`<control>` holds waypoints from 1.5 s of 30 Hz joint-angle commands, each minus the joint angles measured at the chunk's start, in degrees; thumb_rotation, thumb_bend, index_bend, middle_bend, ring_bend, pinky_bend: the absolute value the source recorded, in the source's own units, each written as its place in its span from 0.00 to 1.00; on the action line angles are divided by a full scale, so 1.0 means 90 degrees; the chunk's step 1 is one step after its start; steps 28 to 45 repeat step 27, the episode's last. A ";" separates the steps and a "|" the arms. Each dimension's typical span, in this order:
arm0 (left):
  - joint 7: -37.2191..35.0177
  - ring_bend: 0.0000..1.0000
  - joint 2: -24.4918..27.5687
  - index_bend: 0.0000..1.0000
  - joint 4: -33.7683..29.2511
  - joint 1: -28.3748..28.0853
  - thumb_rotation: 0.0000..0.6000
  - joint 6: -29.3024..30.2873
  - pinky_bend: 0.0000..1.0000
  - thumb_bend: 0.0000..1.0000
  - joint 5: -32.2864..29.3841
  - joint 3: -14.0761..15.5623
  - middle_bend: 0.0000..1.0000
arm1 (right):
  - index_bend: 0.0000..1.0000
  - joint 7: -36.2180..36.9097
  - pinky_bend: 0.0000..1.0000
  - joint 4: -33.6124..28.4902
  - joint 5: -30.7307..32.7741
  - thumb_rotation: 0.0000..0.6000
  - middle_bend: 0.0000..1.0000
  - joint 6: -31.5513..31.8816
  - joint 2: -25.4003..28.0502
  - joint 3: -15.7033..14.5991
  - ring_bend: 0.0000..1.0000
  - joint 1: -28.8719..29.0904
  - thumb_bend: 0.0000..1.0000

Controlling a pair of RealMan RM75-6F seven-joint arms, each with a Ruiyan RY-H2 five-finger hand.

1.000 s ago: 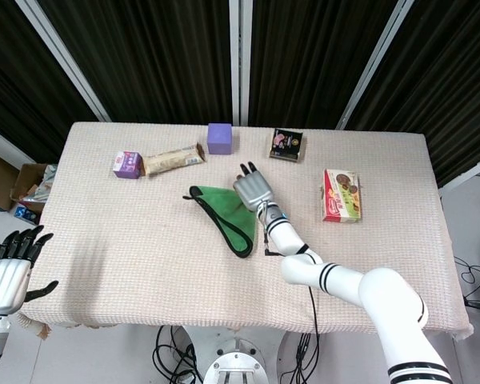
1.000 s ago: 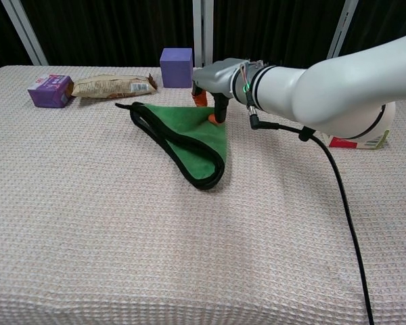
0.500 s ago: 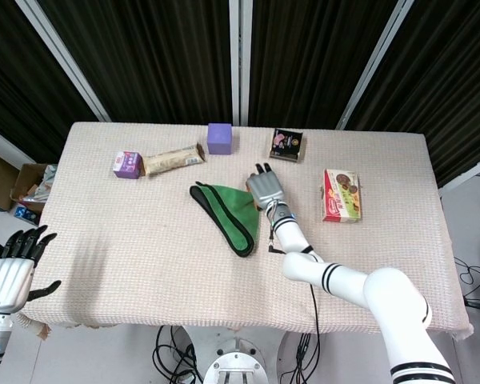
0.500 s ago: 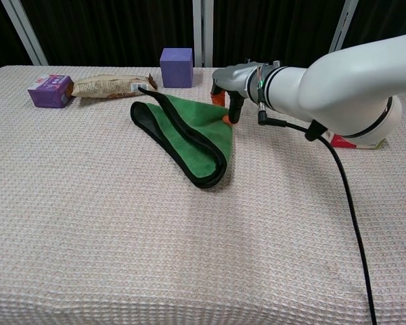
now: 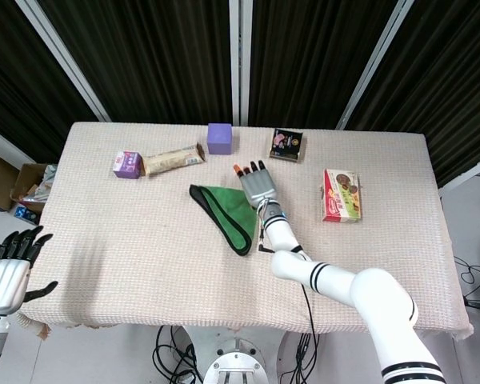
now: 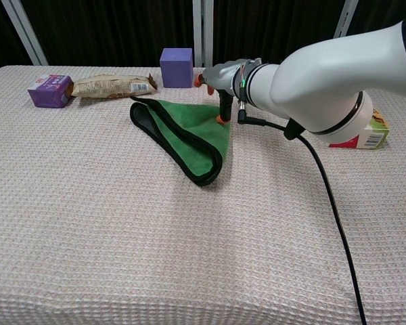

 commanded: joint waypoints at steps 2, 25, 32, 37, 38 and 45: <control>-0.0027 0.08 0.0007 0.17 0.0017 0.0002 1.00 0.0021 0.09 0.05 0.0004 -0.0015 0.07 | 0.00 0.0322 0.00 -0.1425 -0.0585 1.00 0.03 0.0747 0.0868 -0.0031 0.00 -0.0468 0.23; 0.0274 0.08 0.0025 0.17 -0.0387 -0.0043 1.00 0.0148 0.09 0.05 -0.0058 -0.0197 0.07 | 0.01 0.4440 0.00 -0.5506 -0.6303 1.00 0.11 0.6957 0.4817 -0.3033 0.00 -0.6432 0.28; 0.0341 0.08 0.0033 0.17 -0.0450 -0.0047 1.00 0.0161 0.09 0.05 -0.0031 -0.0192 0.07 | 0.01 0.4713 0.00 -0.5340 -0.6432 1.00 0.10 0.6898 0.4843 -0.3058 0.00 -0.6612 0.29; 0.0341 0.08 0.0033 0.17 -0.0450 -0.0047 1.00 0.0161 0.09 0.05 -0.0031 -0.0192 0.07 | 0.01 0.4713 0.00 -0.5340 -0.6432 1.00 0.10 0.6898 0.4843 -0.3058 0.00 -0.6612 0.29; 0.0341 0.08 0.0033 0.17 -0.0450 -0.0047 1.00 0.0161 0.09 0.05 -0.0031 -0.0192 0.07 | 0.01 0.4713 0.00 -0.5340 -0.6432 1.00 0.10 0.6898 0.4843 -0.3058 0.00 -0.6612 0.29; 0.0341 0.08 0.0033 0.17 -0.0450 -0.0047 1.00 0.0161 0.09 0.05 -0.0031 -0.0192 0.07 | 0.01 0.4713 0.00 -0.5340 -0.6432 1.00 0.10 0.6898 0.4843 -0.3058 0.00 -0.6612 0.29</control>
